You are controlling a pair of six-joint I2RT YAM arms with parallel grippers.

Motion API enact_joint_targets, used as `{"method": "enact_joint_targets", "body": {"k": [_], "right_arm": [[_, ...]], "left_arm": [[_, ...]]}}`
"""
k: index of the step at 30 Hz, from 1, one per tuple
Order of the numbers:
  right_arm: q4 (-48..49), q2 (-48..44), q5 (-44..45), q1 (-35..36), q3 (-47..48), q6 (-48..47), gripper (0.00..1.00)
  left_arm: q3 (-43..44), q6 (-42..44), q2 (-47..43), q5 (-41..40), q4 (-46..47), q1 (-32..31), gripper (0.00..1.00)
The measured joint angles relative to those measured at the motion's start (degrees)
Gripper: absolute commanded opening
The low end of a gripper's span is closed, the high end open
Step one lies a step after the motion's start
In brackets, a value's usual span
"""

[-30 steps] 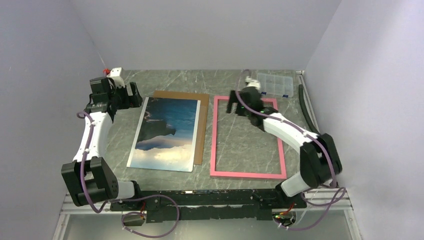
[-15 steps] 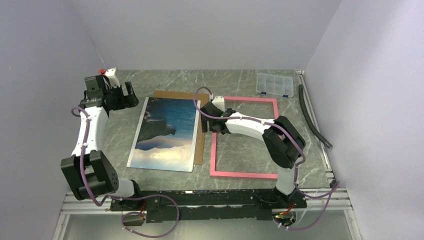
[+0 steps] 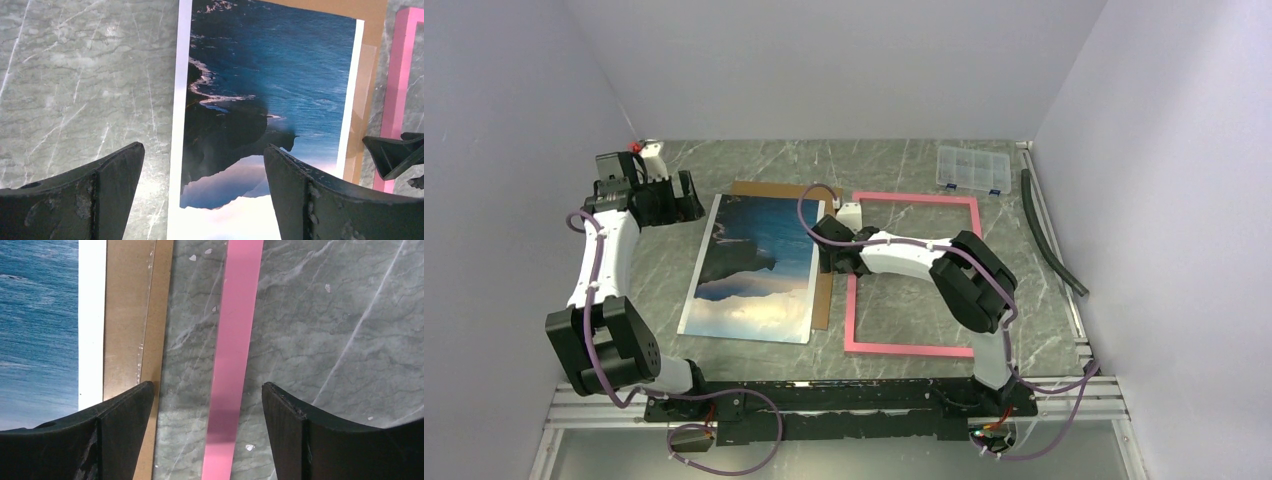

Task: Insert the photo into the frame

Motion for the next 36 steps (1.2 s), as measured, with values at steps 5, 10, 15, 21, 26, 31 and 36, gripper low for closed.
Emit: {"method": "enact_joint_targets", "body": {"k": [5, 10, 15, 21, 26, 31, 36], "right_arm": [[2.62, -0.04, -0.7, 0.02, -1.36, 0.83, 0.53], [5.55, -0.04, -2.89, 0.0, -2.32, 1.05, 0.38], [5.68, 0.52, -2.97, 0.26, -1.88, 0.04, 0.24], [5.2, 4.44, -3.43, 0.96, 3.76, -0.55, 0.2], [3.39, 9.6, -5.33, 2.29, 12.02, -0.35, 0.14], [1.79, 14.58, -8.04, 3.87, 20.48, 0.85, 0.06], [-1.68, 16.04, -11.17, 4.96, 24.98, 3.02, 0.0]], "left_arm": [[0.0, 0.68, 0.15, 0.24, -0.85, 0.0, 0.95], [0.0, 1.14, 0.15, 0.35, -1.55, 0.0, 0.95], [0.04, 1.55, 0.17, 0.04, -2.29, 0.0, 0.95], [0.04, 1.7, 0.17, -1.44, -2.29, 0.0, 0.95], [0.04, 2.12, 0.17, -3.1, -2.27, 0.0, 0.95], [0.09, 3.06, 0.39, -3.61, -2.32, 0.0, 0.95], [0.57, 4.07, 1.57, -3.56, -3.13, 0.0, 0.95]]}}
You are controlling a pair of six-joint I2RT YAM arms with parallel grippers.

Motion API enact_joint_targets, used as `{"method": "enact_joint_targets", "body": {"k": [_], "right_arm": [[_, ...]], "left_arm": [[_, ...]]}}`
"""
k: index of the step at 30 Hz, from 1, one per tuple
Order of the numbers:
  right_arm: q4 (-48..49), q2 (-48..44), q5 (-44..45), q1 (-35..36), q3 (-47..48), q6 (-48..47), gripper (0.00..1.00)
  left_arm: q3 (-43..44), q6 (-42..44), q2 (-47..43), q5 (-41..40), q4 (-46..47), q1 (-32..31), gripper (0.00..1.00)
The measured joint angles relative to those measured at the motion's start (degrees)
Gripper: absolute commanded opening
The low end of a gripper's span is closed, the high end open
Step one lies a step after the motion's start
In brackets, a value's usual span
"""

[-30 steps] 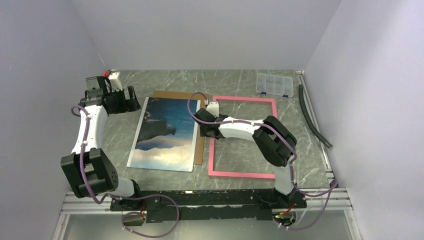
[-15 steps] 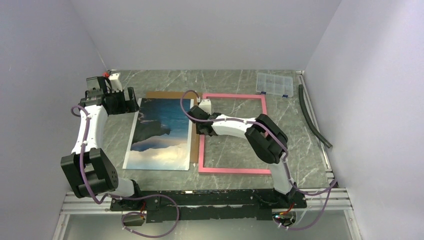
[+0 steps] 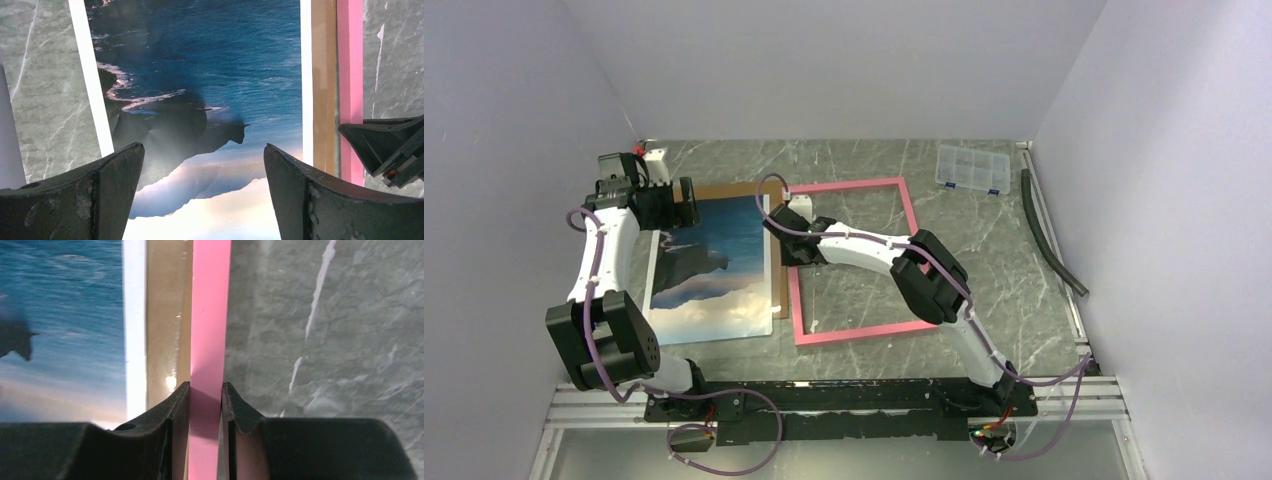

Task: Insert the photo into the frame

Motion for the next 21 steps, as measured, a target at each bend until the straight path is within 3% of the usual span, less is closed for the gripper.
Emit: {"method": "enact_joint_targets", "body": {"k": [10, 21], "right_arm": [[-9.29, -4.79, -5.42, -0.31, 14.05, 6.97, 0.0], [-2.64, -15.65, -21.59, -4.81, 17.18, 17.2, 0.0]], "left_arm": [[1.31, 0.39, 0.02, 2.62, -0.92, 0.0, 0.95], [5.64, -1.11, -1.33, 13.97, -6.14, -0.04, 0.95]]}}
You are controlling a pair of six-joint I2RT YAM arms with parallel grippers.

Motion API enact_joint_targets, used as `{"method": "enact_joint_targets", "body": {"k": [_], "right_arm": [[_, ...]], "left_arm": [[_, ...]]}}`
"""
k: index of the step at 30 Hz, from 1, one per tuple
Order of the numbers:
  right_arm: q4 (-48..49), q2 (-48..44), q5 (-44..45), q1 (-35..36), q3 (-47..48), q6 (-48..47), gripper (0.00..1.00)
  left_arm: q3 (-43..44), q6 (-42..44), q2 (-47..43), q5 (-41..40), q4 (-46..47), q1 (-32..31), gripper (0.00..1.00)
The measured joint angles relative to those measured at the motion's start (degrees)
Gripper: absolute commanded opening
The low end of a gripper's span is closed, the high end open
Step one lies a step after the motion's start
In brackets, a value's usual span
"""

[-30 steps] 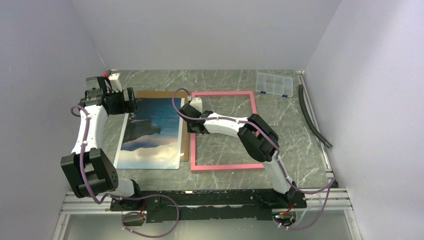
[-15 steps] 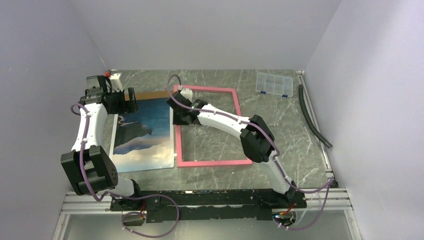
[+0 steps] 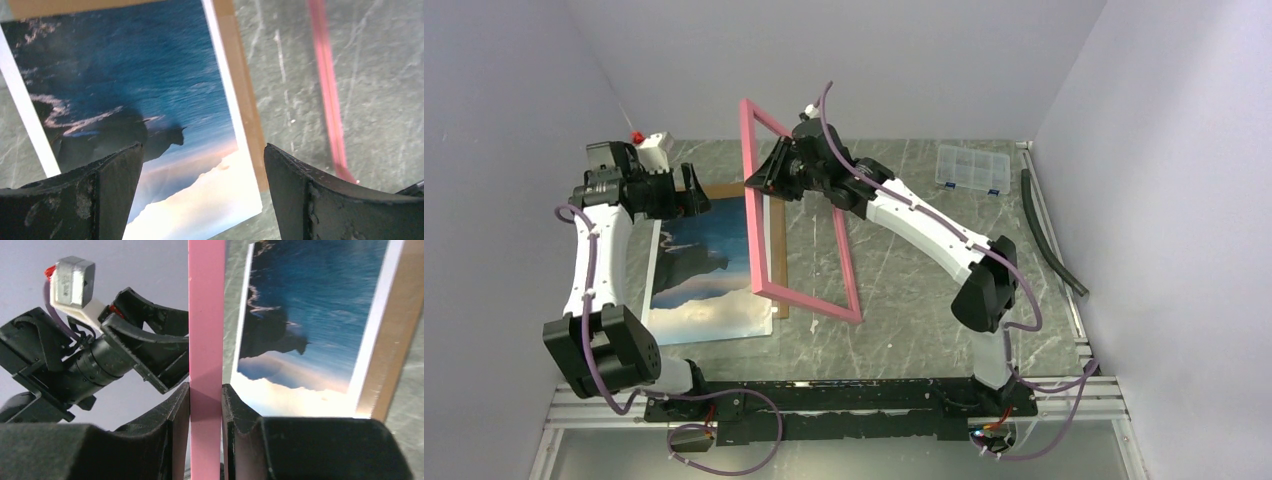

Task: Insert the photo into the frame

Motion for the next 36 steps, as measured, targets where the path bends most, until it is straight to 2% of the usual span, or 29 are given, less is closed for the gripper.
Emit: {"method": "enact_joint_targets", "body": {"k": [4, 8, 12, 17, 19, 21, 24, 28, 32, 36], "right_arm": [[7.65, -2.47, -5.35, -1.53, -6.93, 3.98, 0.0], [15.74, -3.74, -10.23, -2.16, -14.01, 8.74, 0.0], [19.34, -3.74, -12.61, -2.21, -15.43, 11.63, 0.0], [23.65, -3.87, -15.19, -2.97, -15.96, 15.65, 0.0], [25.0, -4.57, -16.11, -3.37, -17.07, 16.85, 0.03], [26.58, -5.92, -17.18, -3.98, -19.32, 17.99, 0.11], [28.74, -8.44, -18.53, -5.25, -23.15, 19.3, 0.35], [31.61, -12.0, -20.46, -7.37, -28.17, 21.27, 0.6], [30.69, -14.84, -23.04, -10.14, -29.29, 19.87, 0.76], [24.41, -18.14, -25.66, -13.53, -28.44, 14.67, 0.81]], "left_arm": [[2.4, -1.31, -2.6, 3.21, -0.66, -0.98, 0.95], [5.7, -1.99, -3.34, 3.65, -0.94, -4.83, 0.95], [6.99, -3.5, -3.37, 3.72, -1.11, -8.57, 0.95], [7.13, -6.03, -3.39, 2.29, -1.11, -10.03, 0.95], [7.56, -6.6, -3.3, 1.07, -0.9, -10.67, 0.95], [8.61, -7.39, -3.08, -0.33, -0.44, -11.67, 0.95], [10.29, -8.33, -2.25, -2.36, 0.94, -13.81, 0.95], [11.82, -9.49, 0.24, -5.81, 3.15, -18.64, 0.95], [13.6, -9.88, 4.09, -9.25, 4.5, -23.43, 0.95], [15.21, -10.38, 7.06, -11.96, 4.9, -26.64, 0.95]]}}
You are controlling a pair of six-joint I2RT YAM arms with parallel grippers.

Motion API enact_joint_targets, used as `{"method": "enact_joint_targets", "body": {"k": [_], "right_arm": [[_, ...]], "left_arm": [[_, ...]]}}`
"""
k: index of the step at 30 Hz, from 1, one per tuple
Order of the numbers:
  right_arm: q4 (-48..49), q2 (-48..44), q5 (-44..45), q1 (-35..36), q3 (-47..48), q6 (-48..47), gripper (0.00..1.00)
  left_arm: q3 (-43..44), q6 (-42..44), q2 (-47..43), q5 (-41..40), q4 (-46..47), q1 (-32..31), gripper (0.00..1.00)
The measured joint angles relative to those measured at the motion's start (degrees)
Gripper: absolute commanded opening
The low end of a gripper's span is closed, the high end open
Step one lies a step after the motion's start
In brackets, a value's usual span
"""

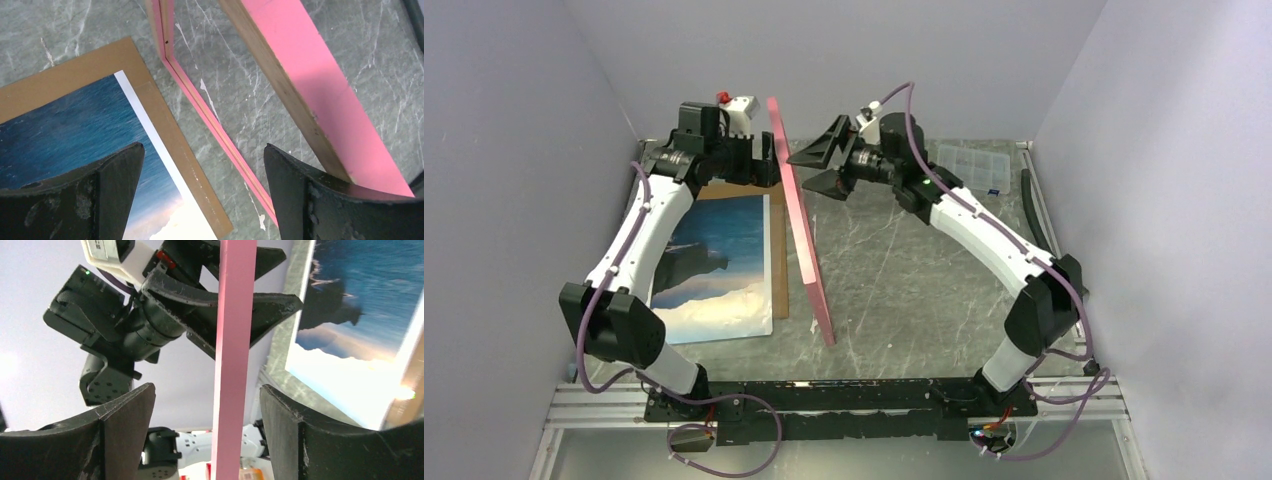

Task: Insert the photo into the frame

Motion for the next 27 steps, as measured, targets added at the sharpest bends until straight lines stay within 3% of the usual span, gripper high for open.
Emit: {"method": "enact_joint_targets", "body": {"k": [9, 17, 27], "right_arm": [[-19.1, -3.87, -3.52, -4.61, 4.52, -14.38, 0.83], [-27.54, -5.38, -4.52, -7.08, 4.46, -20.96, 0.81], [-44.7, -8.31, 5.16, -10.36, 7.37, -33.81, 0.69]], "left_arm": [[5.66, -0.09, 5.42, -3.69, 1.03, -6.49, 0.95], [7.74, 0.26, 9.9, -5.25, 0.87, -9.75, 0.95], [3.98, 3.43, 6.99, -8.22, 0.85, -9.55, 0.95]]}}
